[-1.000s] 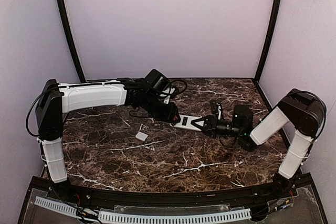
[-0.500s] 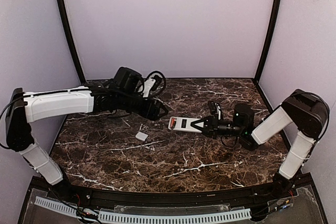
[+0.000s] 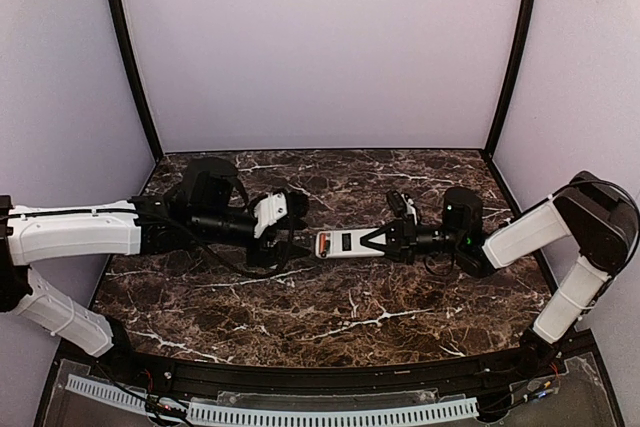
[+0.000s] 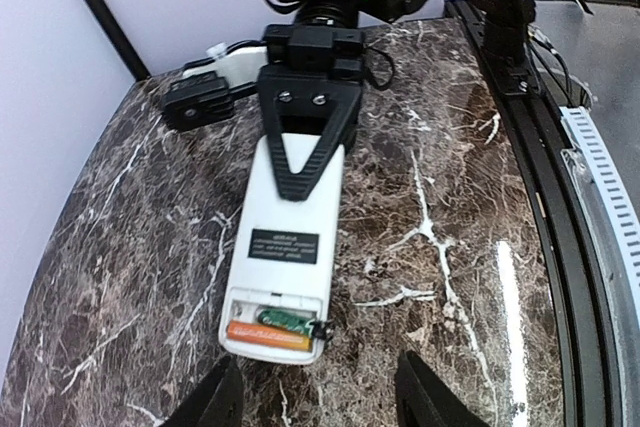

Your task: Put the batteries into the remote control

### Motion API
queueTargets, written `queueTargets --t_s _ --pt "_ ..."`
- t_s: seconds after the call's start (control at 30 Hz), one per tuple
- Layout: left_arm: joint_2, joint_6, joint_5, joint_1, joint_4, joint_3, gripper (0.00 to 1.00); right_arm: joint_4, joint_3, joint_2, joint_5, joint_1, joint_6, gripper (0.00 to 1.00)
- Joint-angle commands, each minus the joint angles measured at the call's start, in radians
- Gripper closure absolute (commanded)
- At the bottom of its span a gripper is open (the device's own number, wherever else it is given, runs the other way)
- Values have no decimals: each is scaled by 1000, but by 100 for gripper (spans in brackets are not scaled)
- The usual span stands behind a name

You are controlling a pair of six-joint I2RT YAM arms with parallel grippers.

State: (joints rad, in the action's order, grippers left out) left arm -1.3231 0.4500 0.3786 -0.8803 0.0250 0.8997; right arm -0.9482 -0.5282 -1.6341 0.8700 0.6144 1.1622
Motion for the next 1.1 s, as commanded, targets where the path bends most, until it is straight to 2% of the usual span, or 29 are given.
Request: queueTargets --t_s 0.0,0.23,0.5,1.07 --pt "-19 145 25 -37 -11 -18 51 1 -35 -2 31 26 -6 100" --pt "-41 192 33 -57 -16 -21 65 -58 -45 -40 38 46 37 100" --pt "-63 244 24 -58 -60 -20 74 -82 -58 -58 55 51 48 100" --pt "-105 267 -30 -64 -71 -2 81 -108 -73 -79 74 64 53 100"
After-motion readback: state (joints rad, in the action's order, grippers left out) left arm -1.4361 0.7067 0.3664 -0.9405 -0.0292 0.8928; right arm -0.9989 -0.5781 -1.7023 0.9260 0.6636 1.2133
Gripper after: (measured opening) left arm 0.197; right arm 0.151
